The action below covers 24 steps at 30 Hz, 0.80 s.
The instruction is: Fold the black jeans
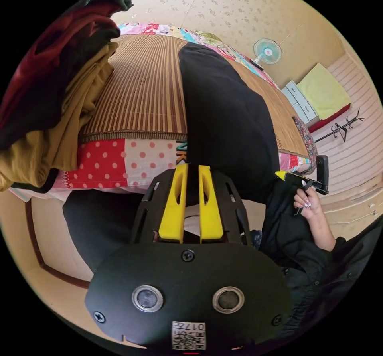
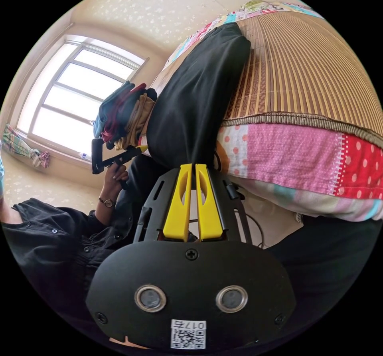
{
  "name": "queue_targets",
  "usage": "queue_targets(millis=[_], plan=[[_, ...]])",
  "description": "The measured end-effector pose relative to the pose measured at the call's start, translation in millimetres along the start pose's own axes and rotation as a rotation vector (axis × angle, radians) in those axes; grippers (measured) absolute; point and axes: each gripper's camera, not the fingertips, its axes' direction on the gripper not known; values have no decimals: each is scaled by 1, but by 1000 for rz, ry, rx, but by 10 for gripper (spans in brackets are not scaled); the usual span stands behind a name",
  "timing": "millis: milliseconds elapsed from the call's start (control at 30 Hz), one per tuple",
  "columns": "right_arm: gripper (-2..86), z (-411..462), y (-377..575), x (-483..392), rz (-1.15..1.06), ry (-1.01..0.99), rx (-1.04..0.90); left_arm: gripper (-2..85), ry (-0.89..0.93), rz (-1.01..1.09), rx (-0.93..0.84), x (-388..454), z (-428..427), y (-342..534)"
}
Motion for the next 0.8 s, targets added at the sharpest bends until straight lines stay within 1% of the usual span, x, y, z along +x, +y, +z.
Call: queue_targets(millis=[67,200,333,600,700,767,800], plan=[[20,-1,-1,2,10,-9,2,81,46,-9,0,-4,1,-1],[20,-2,-3,5,20,-22,4,74,157,-27,26,-10,1,-1],[21,-2,-6,5,28,-27,3,65,111,-4,19,-5,6,-3],[21,-1,-11,6,48,-41,6,77,149,-27,25,-7,22,-11],[21,-1,-13,6,59,-62,7,59,120,-19,13,-3,17,-15],[21,-7,-12,-2,35,-86,35,14,101,13,19,7,4,-16],[21,-8,-11,-3,30,-93,43,11,102,16,27,8,0,-16]])
